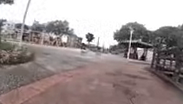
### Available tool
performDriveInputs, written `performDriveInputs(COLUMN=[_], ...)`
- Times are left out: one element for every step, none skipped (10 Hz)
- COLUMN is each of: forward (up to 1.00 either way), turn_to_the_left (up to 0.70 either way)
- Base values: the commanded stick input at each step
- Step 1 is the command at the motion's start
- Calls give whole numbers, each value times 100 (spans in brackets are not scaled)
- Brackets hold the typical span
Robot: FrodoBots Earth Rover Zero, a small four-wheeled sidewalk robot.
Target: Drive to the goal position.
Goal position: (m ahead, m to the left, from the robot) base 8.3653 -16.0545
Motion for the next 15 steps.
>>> performDriveInputs(forward=[100,100,100,100,100,100,100,100,100,100,100,100,100,100,100], turn_to_the_left=[-37,-37,-37,-37,-37,-37,-37,-37,-26,-9,8,24,30,3,3])
